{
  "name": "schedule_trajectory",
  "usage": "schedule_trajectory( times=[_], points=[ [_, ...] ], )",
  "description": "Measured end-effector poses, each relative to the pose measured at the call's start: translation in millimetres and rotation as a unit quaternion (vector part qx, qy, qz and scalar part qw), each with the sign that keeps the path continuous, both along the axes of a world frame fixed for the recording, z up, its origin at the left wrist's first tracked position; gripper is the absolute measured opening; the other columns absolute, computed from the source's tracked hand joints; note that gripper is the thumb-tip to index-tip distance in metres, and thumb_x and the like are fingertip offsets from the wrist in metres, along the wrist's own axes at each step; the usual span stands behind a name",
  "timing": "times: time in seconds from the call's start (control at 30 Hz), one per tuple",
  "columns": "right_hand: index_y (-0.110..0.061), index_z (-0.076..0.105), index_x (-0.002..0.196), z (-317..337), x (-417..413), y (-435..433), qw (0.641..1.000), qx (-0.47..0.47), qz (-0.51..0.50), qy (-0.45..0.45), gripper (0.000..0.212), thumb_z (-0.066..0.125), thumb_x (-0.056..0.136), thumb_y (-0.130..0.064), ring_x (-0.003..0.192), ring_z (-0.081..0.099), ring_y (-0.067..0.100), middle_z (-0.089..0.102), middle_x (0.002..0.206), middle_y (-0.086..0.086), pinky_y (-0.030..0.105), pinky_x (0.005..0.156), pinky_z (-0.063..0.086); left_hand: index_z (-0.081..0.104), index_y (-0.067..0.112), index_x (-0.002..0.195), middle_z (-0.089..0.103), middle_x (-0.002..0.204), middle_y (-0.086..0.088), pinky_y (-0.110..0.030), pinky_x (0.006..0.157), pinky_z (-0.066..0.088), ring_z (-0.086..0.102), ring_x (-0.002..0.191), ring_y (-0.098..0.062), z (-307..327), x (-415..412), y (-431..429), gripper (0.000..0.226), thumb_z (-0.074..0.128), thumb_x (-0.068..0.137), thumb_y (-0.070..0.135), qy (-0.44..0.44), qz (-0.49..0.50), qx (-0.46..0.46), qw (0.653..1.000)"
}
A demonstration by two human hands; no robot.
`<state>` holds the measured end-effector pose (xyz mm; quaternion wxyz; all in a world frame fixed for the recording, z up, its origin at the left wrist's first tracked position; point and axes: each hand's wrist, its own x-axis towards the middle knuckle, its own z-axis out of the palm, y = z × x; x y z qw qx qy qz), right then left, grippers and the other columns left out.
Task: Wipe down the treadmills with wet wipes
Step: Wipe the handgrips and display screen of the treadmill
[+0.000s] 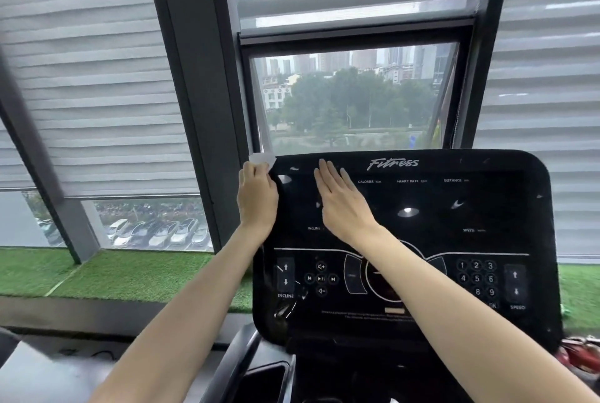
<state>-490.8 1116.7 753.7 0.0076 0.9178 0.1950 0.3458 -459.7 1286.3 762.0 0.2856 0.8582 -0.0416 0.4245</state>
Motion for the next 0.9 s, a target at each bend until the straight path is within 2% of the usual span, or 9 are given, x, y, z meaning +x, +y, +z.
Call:
schedule_trajectory(
  times=[0.13,0.27,0.33,0.4,0.53,0.7,0.77,0.83,0.9],
  points=[
    [0.005,0.032,0.145,-4.2,5.2,8.6,1.0,0.015,-0.019,-0.002,0.072,0.064,0.081,-0.002,0.145,0.024,0.033,0.025,0.155,0.022,0.038,0.118,0.005,0.061,-0.001,0.116,0.053,0.109,-0.011,-0.03,0.075,0.048,0.048,0.102,-0.025,-15.8,-5.5,12.9,0.029,0.05,0.091,-0.006,-0.027,-0.038,0.102,0.994],
    [0.006,0.039,0.141,-4.8,8.8,7.0,1.0,0.006,-0.024,-0.008,0.076,0.07,0.072,0.001,0.141,0.033,0.035,0.034,0.15,0.024,0.041,0.117,0.016,0.062,-0.006,0.102,0.05,0.101,-0.012,-0.03,0.077,0.045,0.047,0.097,-0.025,-13.5,7.7,25.7,0.027,0.04,0.089,-0.014,0.024,0.037,-0.023,0.999],
    [0.007,0.043,0.138,-7.5,9.8,7.1,1.0,0.008,-0.019,-0.003,0.077,0.072,0.067,0.003,0.138,0.037,0.036,0.038,0.148,0.025,0.043,0.115,0.023,0.061,-0.006,0.112,0.05,0.102,-0.011,-0.025,0.077,0.041,0.046,0.097,-0.022,-11.4,4.4,18.1,0.037,0.041,0.085,-0.02,0.016,0.047,-0.024,0.999],
    [0.007,0.043,0.138,-8.2,10.4,6.9,1.0,0.009,-0.014,-0.008,0.078,0.072,0.066,0.004,0.137,0.038,0.036,0.039,0.147,0.025,0.043,0.115,0.025,0.058,-0.005,0.122,0.051,0.104,-0.01,-0.023,0.076,0.039,0.044,0.098,-0.019,-10.2,-0.6,11.9,0.044,0.044,0.084,-0.02,-0.014,0.016,0.013,1.0],
    [0.007,0.044,0.138,-9.4,12.0,9.2,0.999,0.025,-0.015,-0.015,0.078,0.072,0.066,0.004,0.138,0.038,0.036,0.039,0.147,0.024,0.043,0.116,0.023,0.058,-0.003,0.119,0.052,0.109,-0.01,-0.031,0.073,0.049,0.047,0.101,-0.022,-11.9,-3.9,8.8,0.038,0.047,0.084,-0.015,-0.038,-0.035,0.11,0.993],
    [0.008,0.048,0.134,-11.8,14.6,9.6,0.999,0.044,0.0,-0.02,0.08,0.075,0.06,0.006,0.134,0.042,0.037,0.044,0.144,0.025,0.044,0.113,0.03,0.054,0.001,0.12,0.041,0.108,-0.006,-0.025,0.085,0.042,0.042,0.102,-0.019,-4.3,0.6,-9.1,0.033,0.044,0.09,-0.007,-0.011,-0.013,-0.042,0.999],
    [0.008,0.046,0.136,-12.1,14.7,7.9,0.999,0.043,0.003,-0.021,0.08,0.074,0.061,0.007,0.136,0.04,0.037,0.042,0.145,0.025,0.043,0.114,0.027,0.052,0.003,0.127,0.044,0.115,-0.011,-0.025,0.091,0.041,0.043,0.107,-0.022,-1.6,-2.8,-27.6,0.037,0.043,0.092,-0.007,-0.006,-0.023,-0.024,0.999],
    [0.007,0.044,0.138,-11.6,13.5,6.6,0.999,0.041,0.005,-0.018,0.08,0.072,0.062,0.007,0.138,0.036,0.036,0.039,0.147,0.024,0.042,0.116,0.023,0.051,0.011,0.128,0.047,0.121,-0.008,-0.028,0.094,0.042,0.046,0.111,-0.022,-5.1,-0.2,-37.8,0.03,0.042,0.099,0.009,-0.019,-0.073,0.045,0.996],
    [0.008,0.045,0.137,-11.1,12.2,6.4,0.999,0.044,0.007,-0.013,0.081,0.072,0.061,0.008,0.138,0.037,0.036,0.039,0.147,0.024,0.042,0.115,0.023,0.057,0.023,0.112,0.054,0.113,0.006,-0.029,0.092,0.044,0.05,0.106,-0.011,-1.3,-0.1,-35.2,0.026,0.038,0.101,0.038,-0.072,-0.044,0.082,0.993]
  ],
)
